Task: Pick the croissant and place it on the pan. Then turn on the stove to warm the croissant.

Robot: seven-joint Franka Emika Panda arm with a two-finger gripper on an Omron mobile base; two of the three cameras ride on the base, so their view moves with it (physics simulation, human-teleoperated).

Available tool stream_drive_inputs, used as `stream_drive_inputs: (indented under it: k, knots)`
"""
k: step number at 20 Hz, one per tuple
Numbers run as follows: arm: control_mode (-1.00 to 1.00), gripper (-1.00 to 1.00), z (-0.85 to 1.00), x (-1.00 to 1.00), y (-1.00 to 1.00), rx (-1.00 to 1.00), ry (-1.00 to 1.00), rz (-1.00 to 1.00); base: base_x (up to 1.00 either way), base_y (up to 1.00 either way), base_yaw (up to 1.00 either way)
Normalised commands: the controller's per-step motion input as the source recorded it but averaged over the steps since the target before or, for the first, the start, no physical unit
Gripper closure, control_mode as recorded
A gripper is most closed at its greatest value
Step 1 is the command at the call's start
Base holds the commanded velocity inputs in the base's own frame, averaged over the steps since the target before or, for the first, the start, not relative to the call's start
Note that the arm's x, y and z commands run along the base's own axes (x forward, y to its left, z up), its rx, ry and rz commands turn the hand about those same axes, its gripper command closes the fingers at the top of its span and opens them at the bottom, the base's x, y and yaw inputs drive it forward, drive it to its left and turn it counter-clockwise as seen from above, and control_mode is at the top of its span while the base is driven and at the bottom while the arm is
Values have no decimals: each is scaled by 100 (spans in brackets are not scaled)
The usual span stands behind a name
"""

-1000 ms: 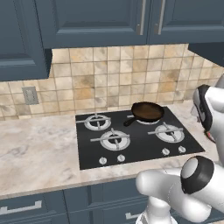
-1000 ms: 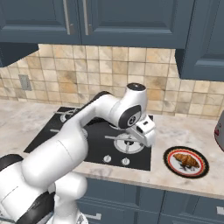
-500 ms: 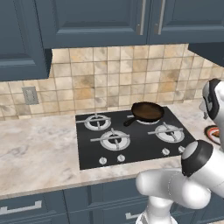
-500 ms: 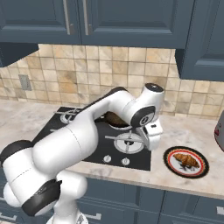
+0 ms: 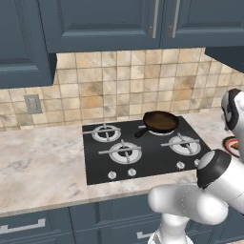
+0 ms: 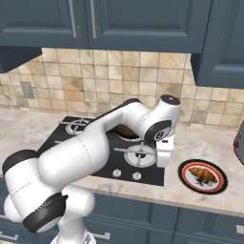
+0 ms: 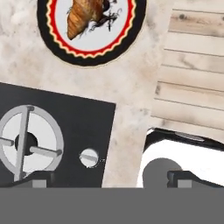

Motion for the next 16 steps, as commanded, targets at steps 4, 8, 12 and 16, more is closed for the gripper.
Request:
stream_drive_inputs:
  k: [4,8,12,16]
  knots:
    - [-100,-100,-17,0,-2,0,0,-27,0,0,0]
    - [-100,-100,-13,0,-12,0,0,-25,0,0,0]
    - [-100,-100,-14,0,-28,0,0,-22,0,0,0]
    - [-100,-100,-15,0,-39,2,0,-18,0,0,0]
